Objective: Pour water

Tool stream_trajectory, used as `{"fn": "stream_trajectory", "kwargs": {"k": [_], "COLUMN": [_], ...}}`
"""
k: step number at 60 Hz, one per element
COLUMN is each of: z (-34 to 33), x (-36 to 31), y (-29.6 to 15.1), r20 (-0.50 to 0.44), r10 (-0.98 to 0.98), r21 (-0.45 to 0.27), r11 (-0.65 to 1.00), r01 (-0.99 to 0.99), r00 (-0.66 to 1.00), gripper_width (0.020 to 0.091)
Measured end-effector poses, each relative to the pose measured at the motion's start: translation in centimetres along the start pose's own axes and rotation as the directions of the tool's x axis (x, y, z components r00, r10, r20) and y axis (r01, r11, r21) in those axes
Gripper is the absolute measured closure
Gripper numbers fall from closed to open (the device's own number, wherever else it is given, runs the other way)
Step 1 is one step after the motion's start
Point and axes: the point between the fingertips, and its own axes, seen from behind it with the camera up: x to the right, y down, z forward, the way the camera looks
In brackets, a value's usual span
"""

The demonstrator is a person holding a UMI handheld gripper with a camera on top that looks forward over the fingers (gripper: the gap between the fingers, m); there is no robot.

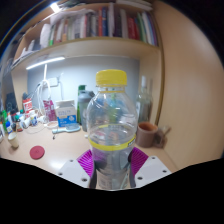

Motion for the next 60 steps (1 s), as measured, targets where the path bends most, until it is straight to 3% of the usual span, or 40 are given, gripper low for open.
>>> {"fn": "stream_trajectory", "kwargs": {"k": [7,13,20,26,35,43,50,60], "z": [-1.4,-1.6,-1.0,0.0,2.5,2.8,3.2,3.6], "x": [-5.6,-13.1,-23.7,-31.5,-38.0,-41.9,-43.3,-44.8], "y": [-8.3,-14.1,-17.1,-16.8,-14.3,-14.2,-13.3,-13.1], "r20": [0.018,-0.007,-0.066,-0.101,-0.173,-0.233,-0.232,-0.247], "r10": [-0.218,-0.511,-0.853,-0.976,-0.947,-0.7,-0.552,-0.498], "r21": [0.089,0.157,0.191,0.18,0.075,-0.035,-0.105,-0.107], "r11": [0.972,0.848,0.499,0.171,-0.286,-0.688,-0.804,-0.839], "r01": [0.216,0.506,0.845,0.969,0.955,0.725,0.585,0.534], "r00": [0.976,0.859,0.518,0.191,-0.27,-0.675,-0.801,-0.831], "gripper_width": [0.0653,0.0654,0.0653,0.0658,0.0657,0.0656,0.0656,0.0654]}}
